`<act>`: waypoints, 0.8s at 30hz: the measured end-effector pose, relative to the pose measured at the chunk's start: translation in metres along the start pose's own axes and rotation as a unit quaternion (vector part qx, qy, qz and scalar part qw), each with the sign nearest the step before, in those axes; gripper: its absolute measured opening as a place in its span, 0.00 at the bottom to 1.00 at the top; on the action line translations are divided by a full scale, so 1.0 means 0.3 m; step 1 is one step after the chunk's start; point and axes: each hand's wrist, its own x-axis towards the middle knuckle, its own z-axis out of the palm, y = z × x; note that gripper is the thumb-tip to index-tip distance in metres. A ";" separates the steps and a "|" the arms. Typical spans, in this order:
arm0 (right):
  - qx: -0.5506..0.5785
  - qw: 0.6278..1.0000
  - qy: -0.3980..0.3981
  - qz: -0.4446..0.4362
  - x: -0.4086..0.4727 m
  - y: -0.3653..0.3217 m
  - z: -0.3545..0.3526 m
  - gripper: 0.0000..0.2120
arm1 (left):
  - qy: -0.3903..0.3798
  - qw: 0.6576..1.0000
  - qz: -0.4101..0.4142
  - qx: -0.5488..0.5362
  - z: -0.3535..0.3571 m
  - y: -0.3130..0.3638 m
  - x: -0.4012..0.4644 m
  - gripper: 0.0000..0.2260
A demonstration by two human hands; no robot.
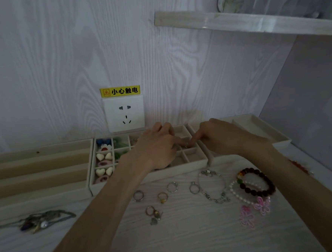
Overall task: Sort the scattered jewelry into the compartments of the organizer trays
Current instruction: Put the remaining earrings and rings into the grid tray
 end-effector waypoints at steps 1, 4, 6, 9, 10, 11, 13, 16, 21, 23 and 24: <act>-0.005 1.000 -0.002 0.000 -0.001 -0.002 -0.001 0.22 | 0.001 1.000 -0.001 0.002 0.000 0.000 0.000 0.18; -0.015 1.000 -0.004 0.006 0.000 -0.004 0.001 0.24 | 0.008 1.000 0.001 0.019 0.006 0.005 0.001 0.18; -0.016 1.000 -0.005 0.010 0.001 -0.004 0.004 0.24 | 0.010 0.999 0.000 0.033 0.014 0.009 0.002 0.19; -0.020 1.000 -0.005 0.014 -0.003 -0.005 0.005 0.24 | 0.010 0.999 -0.003 0.040 0.021 0.011 0.006 0.19; -0.022 1.000 -0.004 0.014 -0.004 -0.006 0.005 0.24 | 0.012 0.999 -0.004 0.040 0.021 0.010 0.006 0.19; -0.024 1.000 -0.004 0.014 -0.005 -0.007 0.005 0.24 | 0.014 0.999 -0.005 0.040 0.021 0.010 0.006 0.19; -0.025 1.000 -0.005 0.015 -0.005 -0.011 0.003 0.25 | 0.015 0.999 -0.005 0.042 0.021 0.010 0.004 0.19; -0.030 0.999 -0.007 0.016 -0.006 -0.017 -0.002 0.24 | 0.012 0.999 -0.005 0.048 0.020 0.012 0.002 0.18; -0.017 1.000 0.015 0.014 -0.025 -0.020 -0.023 0.22 | 0.014 0.999 -0.003 0.030 0.002 0.012 0.000 0.18; -0.002 0.999 0.042 0.010 -0.043 -0.017 -0.038 0.19 | 0.016 1.000 -0.009 0.007 -0.030 0.009 -0.006 0.16; 0.013 0.998 0.054 0.008 -0.056 -0.015 -0.046 0.18 | 0.016 1.000 -0.013 -0.010 -0.049 0.008 -0.010 0.16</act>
